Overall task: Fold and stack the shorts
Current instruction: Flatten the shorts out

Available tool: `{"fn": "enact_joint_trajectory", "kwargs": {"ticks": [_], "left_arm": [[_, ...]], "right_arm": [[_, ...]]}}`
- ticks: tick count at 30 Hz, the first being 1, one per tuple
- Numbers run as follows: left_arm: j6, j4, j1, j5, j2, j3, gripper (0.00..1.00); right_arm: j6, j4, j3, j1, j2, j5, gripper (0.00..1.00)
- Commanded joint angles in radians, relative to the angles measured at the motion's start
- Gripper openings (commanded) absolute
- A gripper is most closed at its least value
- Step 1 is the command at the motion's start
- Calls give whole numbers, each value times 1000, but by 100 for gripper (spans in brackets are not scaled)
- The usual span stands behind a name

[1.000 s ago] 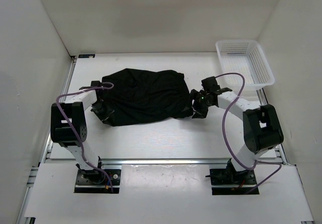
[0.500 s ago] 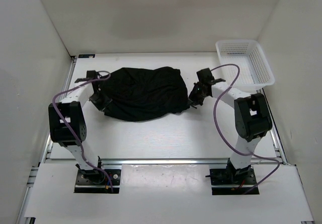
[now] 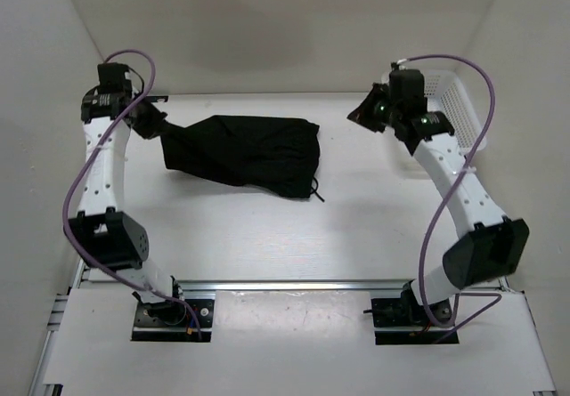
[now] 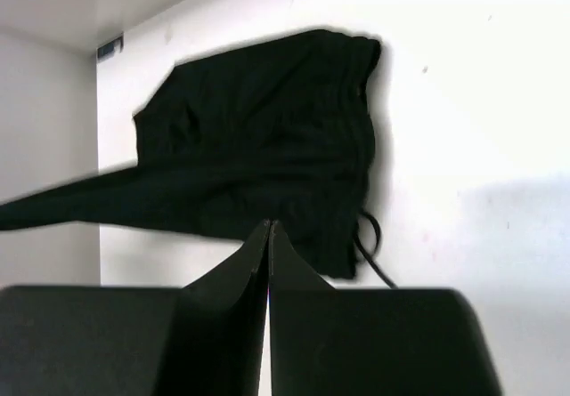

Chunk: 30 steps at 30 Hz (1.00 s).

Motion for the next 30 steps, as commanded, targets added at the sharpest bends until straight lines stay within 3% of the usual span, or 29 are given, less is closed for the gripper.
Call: {"fn": "enact_joint_trajectory", "kwargs": {"ticks": [1,2,3,9,11,18,24,30], "left_arm": [[18,-28,3,47,-119,-148,10],[18,-5,3,47,-148,-226,10],[18,-5,3,47,-149,-257,10],[38,18,12,27,-179,-383,10],[38,18,12,18,-188,-383,10],[38,18,12,18,-198,-372,10],[47,18,12,18,-218,-400,10],[57,9,12,18,-227,-409,10]], "right_arm": [[-34,-11,-166,82,-48,-16,2],[-25,-11,-198,132,-48,-6,8],[-8,-11,-261,154,-48,-6,26],[117,67,-347,297,81,-72,68],[145,76,-347,310,133,-72,76],[352,268,-432,291,265,-142,75],[291,194,-325,291,319,2,62],[174,92,-219,300,319,129,62]]}}
